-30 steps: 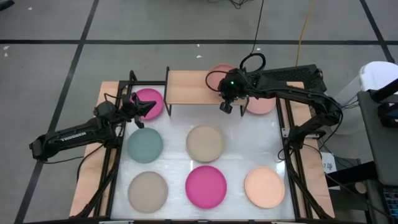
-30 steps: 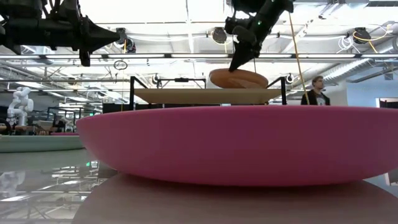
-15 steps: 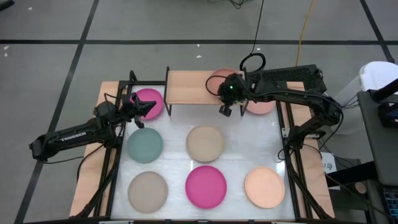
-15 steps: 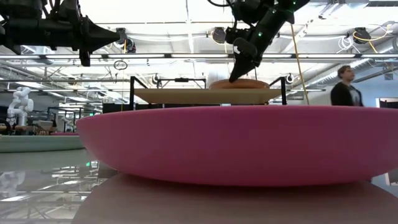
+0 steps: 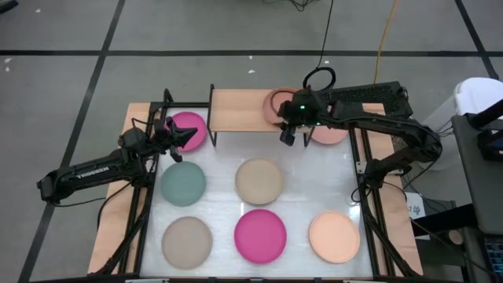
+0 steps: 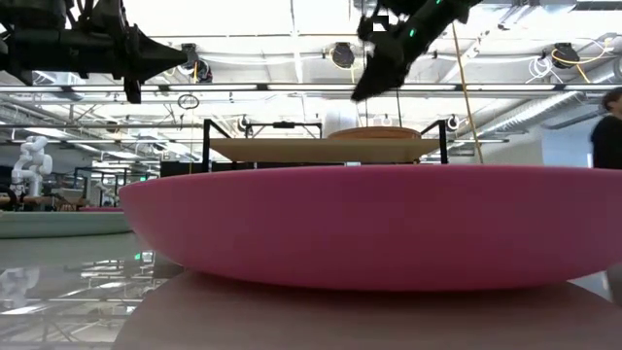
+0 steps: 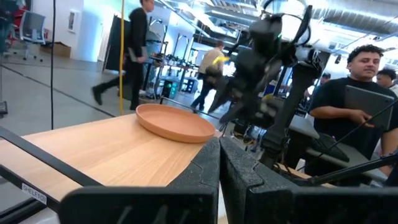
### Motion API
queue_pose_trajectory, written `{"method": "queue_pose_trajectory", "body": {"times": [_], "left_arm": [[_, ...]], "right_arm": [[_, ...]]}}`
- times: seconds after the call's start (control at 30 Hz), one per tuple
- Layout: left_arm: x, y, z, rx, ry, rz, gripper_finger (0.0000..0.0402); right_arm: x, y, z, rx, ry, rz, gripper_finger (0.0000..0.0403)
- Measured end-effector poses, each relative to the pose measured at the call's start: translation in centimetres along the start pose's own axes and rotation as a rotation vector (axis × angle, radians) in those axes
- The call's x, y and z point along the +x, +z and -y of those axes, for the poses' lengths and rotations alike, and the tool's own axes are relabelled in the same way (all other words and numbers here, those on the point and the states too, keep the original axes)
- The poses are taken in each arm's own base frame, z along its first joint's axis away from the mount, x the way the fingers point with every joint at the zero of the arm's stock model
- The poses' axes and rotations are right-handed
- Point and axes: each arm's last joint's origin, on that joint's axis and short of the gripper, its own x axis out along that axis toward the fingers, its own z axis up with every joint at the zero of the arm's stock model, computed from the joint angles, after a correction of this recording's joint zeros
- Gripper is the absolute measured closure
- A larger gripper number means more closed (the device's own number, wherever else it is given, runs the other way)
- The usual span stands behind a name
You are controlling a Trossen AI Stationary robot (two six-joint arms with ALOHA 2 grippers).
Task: Place and stack plates onto a shelf
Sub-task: Stack the green plate on top of the brown plate on the shelf
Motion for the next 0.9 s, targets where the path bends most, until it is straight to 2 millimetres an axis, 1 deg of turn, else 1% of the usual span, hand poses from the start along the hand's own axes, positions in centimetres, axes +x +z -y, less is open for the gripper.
{"method": "queue_pose_trajectory", "body": {"times": [0.13, 0.2, 0.3, 0.37, 0.43, 0.5, 0.6, 0.7, 0.8, 0.9], "left_arm": [[0.0, 0.0, 0.0, 0.022, 0.001, -0.002, 0.0398], [0.0, 0.0, 0.0, 0.022, 0.001, -0.003, 0.0398], [0.0, -0.1, 0.0, 0.02, 0.005, -0.012, 0.0398], [0.0, -0.4, -0.1, 0.005, 0.014, -0.04, 0.0398], [0.0, -0.6, -0.2, -0.039, 0.02, -0.057, 0.0398], [0.0, -0.7, -0.2, -0.103, 0.028, -0.072, 0.0398], [0.0, -0.7, -0.1, -0.083, 0.005, -0.071, 0.0398], [0.0, -0.4, 0.1, -0.057, -0.031, -0.094, 0.0398], [0.1, 1.6, 0.7, -0.013, -0.017, -0.185, 0.0398], [0.1, 4.4, 1.8, 0.024, -0.017, -0.311, 0.0398]], "right_arm": [[-4.3, 1.7, -0.8, -0.007, 0.009, 0.196, 0.0251], [-6.5, 2.2, -1.4, -0.007, 0.022, 0.281, 0.0252], [-9.2, 2.2, -2.5, -0.026, 0.056, 0.353, 0.0256], [-10.3, 1.5, -3.3, -0.028, 0.086, 0.376, 0.0258], [-10.9, 0.6, -4.1, -0.025, 0.119, 0.402, 0.0258], [-10.8, -0.7, -4.8, -0.021, 0.148, 0.41, 0.0258], [-10.4, -2.4, -5.7, -0.009, 0.187, 0.44, 0.0259], [-10.1, -3.5, -6.3, 0.005, 0.216, 0.494, 0.0259], [-10.1, -3.9, -6.6, 0.0, 0.229, 0.52, 0.0259], [-10.4, -3.9, -6.6, -0.001, 0.231, 0.529, 0.0259]]}}
